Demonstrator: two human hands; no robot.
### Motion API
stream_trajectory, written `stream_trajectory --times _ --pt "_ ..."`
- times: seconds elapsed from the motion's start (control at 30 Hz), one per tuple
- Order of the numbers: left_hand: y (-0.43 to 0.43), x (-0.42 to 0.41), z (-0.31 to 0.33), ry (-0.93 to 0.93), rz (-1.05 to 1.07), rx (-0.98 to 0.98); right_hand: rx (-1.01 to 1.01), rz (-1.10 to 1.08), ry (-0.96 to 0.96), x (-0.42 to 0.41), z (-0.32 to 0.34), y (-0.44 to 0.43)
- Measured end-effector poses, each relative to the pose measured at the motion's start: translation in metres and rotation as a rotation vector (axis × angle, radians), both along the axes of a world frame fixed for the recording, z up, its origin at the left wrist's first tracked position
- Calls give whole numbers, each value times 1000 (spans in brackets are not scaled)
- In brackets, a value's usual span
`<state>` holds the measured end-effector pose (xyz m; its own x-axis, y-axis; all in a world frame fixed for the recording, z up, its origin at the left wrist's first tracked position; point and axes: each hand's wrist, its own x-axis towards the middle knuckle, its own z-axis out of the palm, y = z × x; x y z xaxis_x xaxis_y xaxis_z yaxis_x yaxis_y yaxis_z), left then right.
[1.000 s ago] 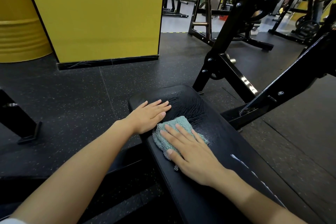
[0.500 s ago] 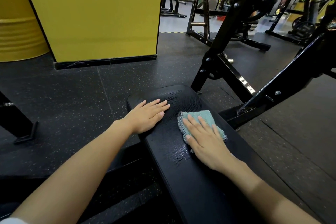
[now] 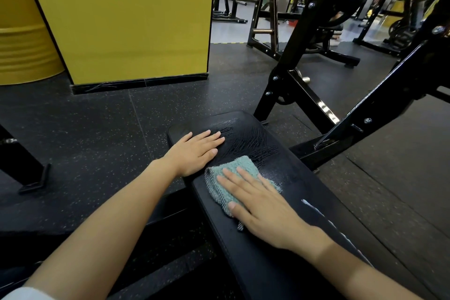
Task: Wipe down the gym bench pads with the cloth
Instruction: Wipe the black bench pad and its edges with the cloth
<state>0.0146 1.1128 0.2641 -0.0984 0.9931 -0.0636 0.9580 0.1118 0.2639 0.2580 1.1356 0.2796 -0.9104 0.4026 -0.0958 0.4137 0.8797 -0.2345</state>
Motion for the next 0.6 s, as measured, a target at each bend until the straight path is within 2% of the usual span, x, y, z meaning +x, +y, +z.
stream_trajectory --times 0.3,0.6 --pt "-4 6 3 33 17 -7 18 -292 -28 33 2 77" --pt "-11 24 7 41 2 -50 1 -334 -2 31 0 62"
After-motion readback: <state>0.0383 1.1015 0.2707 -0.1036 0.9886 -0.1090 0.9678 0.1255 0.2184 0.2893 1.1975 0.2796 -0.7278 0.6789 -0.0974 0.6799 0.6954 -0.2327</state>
